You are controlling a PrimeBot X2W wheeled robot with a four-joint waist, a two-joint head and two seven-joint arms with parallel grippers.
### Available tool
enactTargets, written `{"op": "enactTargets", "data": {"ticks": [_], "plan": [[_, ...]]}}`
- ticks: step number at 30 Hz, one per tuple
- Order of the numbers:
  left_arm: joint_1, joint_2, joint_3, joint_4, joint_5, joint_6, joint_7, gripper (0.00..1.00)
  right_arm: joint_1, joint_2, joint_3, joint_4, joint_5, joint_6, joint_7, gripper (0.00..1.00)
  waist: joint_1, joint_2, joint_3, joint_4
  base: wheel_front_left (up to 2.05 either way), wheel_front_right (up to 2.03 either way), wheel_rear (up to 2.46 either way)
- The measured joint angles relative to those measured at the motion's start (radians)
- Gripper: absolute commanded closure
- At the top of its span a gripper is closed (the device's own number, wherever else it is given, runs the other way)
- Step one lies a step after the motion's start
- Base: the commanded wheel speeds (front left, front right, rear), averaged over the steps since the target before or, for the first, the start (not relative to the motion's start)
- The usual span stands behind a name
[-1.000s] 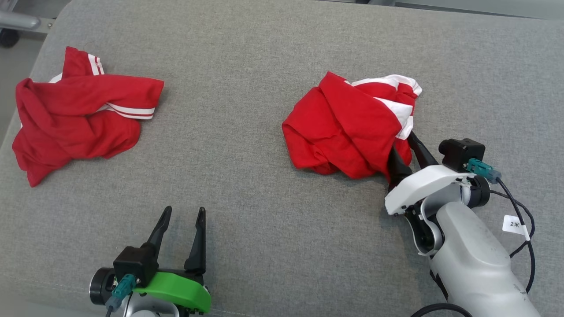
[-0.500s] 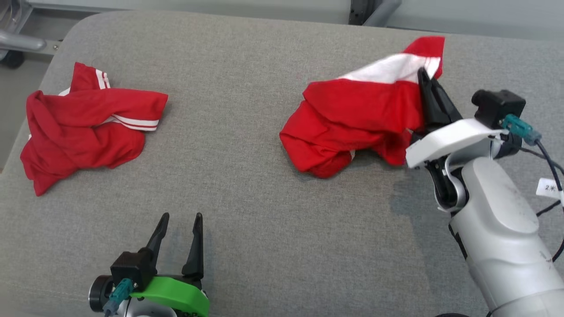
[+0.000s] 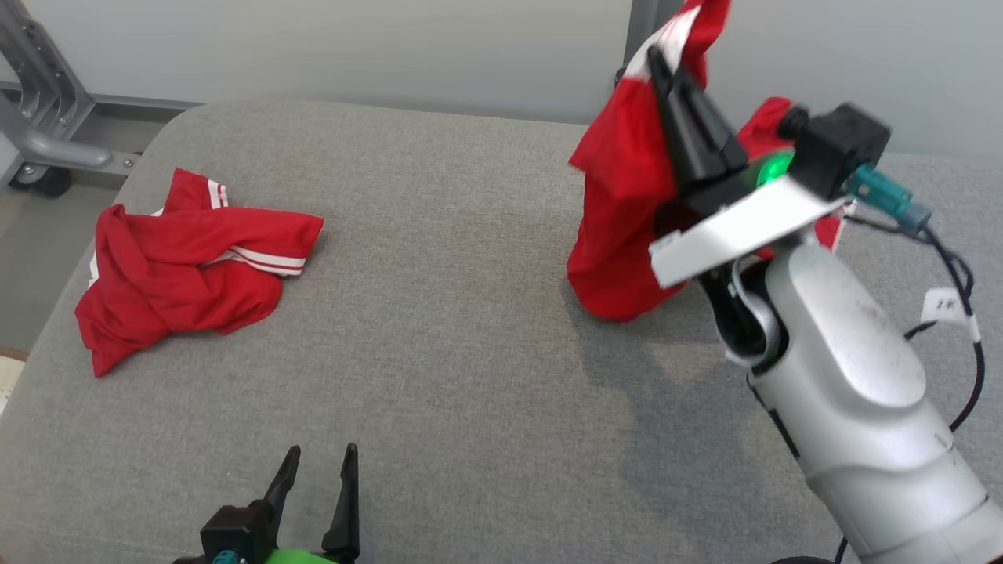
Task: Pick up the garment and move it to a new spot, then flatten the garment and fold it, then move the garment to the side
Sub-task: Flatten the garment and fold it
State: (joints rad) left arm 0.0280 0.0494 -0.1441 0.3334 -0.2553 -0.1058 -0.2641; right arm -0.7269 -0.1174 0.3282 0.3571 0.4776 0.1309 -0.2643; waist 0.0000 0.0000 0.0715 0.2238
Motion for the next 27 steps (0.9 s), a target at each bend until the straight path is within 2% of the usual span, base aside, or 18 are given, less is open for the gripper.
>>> {"op": "enactTargets", "data": {"ticks": [4, 6, 10, 12, 16, 17, 18, 19, 23, 27], "plan": [[0.022, 0.0, 0.013, 0.007, 0.002, -0.001, 0.0, 0.0, 0.115, -0.069, 0.137, -0.047, 0.084, 0.0, 0.0, 1.0, 0.0, 0.0, -0.019, -0.026, 0.0, 0.0, 0.0], [0.024, 0.0, 0.014, 0.01, 0.002, -0.001, 0.0, 0.0, 0.17, -0.108, 0.159, -0.048, 0.118, 0.001, 0.0, 1.0, 0.0, 0.0, -0.023, -0.045, 0.0, 0.0, 0.0], [0.023, 0.0, 0.001, 0.015, 0.003, -0.008, 0.0, 0.0, 0.278, -0.174, 0.104, -0.01, 0.137, 0.001, 0.0, 1.0, 0.0, 0.0, -0.029, -0.088, 0.0, 0.0, 0.0], [0.021, 0.0, -0.013, 0.015, 0.008, -0.01, 0.0, 0.0, 0.357, -0.207, 0.062, 0.052, 0.138, 0.0, 0.0, 1.0, 0.0, 0.0001, -0.036, -0.116, 0.0, 0.0, 0.0], [0.02, 0.0, -0.017, 0.02, 0.01, -0.013, 0.0, 0.0, 0.423, -0.213, 0.017, 0.13, 0.125, 0.0, 0.0, 0.99, 0.0, 0.0, -0.045, -0.146, 0.0, 0.0, 0.0], [0.02, 0.0, -0.019, 0.023, 0.01, -0.014, 0.0, 0.0, 0.433, -0.211, 0.005, 0.156, 0.112, 0.0, 0.0, 0.69, 0.0, 0.0, -0.047, -0.152, 0.0, 0.0, 0.0], [0.02, 0.0, -0.021, 0.024, 0.01, -0.016, 0.0, 0.0, 0.441, -0.203, -0.015, 0.178, 0.103, 0.0, 0.0, 0.16, 0.0, 0.0, -0.049, -0.157, 0.0, 0.0, 0.0], [0.019, 0.0, -0.022, 0.026, 0.01, -0.016, 0.0, 0.0, 0.448, -0.194, -0.034, 0.195, 0.093, 0.0, 0.0, 0.0, 0.0, 0.0001, -0.052, -0.161, 0.0, 0.0, 0.0], [0.016, 0.0, -0.024, 0.029, 0.011, -0.017, 0.0, 0.0, 0.455, -0.148, -0.139, 0.184, 0.011, 0.0, 0.0, 0.0, 0.0, 0.0, -0.06, -0.171, 0.0, 0.0, 0.0], [-0.01, 0.0, -0.021, 0.026, 0.011, -0.018, 0.0, 0.0, 0.476, -0.092, -0.218, 0.108, -0.084, 0.0, 0.0, 0.0, 0.0, 0.0001, -0.063, -0.185, 0.0, 0.0, 0.0]]}}
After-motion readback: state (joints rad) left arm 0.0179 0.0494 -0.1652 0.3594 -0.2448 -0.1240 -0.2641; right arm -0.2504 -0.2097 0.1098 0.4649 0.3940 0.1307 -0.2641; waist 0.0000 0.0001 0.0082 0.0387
